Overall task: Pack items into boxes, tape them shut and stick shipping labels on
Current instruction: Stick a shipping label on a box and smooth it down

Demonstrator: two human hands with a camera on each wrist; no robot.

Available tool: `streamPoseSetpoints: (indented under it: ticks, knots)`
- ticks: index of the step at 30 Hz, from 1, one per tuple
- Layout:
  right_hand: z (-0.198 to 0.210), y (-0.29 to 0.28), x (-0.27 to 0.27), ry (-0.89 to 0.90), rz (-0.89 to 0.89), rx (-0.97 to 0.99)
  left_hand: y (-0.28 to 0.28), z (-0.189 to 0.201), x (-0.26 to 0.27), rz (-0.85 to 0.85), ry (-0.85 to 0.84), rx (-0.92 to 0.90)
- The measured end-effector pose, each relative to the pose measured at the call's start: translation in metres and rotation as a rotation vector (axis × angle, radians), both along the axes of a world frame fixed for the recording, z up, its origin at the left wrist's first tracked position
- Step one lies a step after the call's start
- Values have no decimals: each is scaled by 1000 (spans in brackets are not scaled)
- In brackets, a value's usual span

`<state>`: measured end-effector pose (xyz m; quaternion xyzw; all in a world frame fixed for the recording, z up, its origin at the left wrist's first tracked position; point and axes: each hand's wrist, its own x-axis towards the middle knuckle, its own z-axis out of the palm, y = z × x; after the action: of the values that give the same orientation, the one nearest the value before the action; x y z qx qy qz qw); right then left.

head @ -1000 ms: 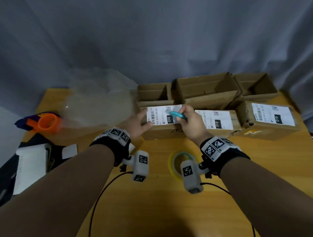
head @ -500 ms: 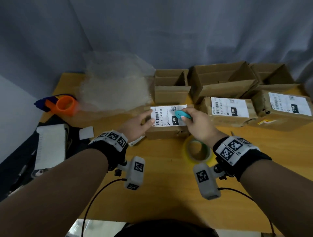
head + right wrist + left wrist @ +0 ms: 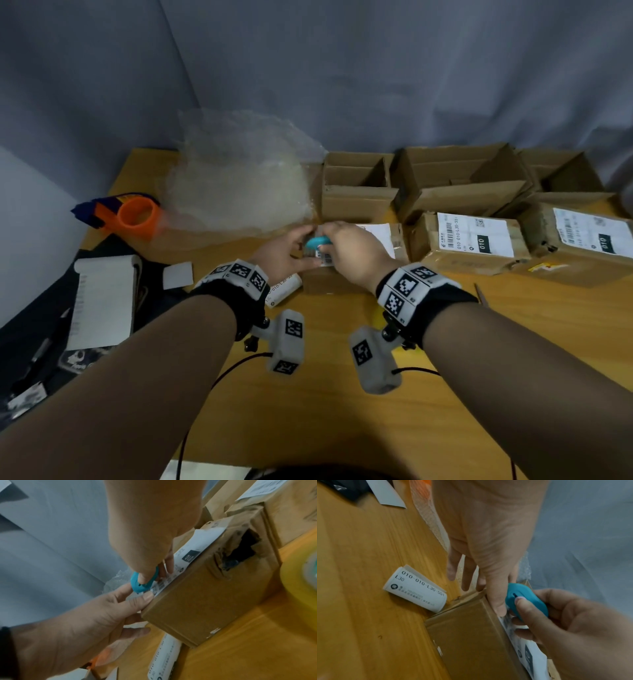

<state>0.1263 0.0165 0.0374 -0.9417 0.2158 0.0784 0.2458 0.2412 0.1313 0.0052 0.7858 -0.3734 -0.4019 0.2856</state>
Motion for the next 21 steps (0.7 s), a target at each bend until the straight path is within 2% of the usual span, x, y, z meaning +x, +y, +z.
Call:
streamPoseSetpoints:
  ticks: [4, 8, 14, 21]
  knots:
    - [-2, 1, 8, 43, 12, -67, 0, 0, 4, -10, 21, 6]
    - [-1, -4, 8, 24, 40, -15, 1, 1, 8, -44, 30, 8]
    - [5, -11, 13, 73, 161, -30, 1, -7, 14, -62, 43, 24]
    - [17, -19, 22, 127, 309, -96, 0, -5, 13, -98, -24, 18]
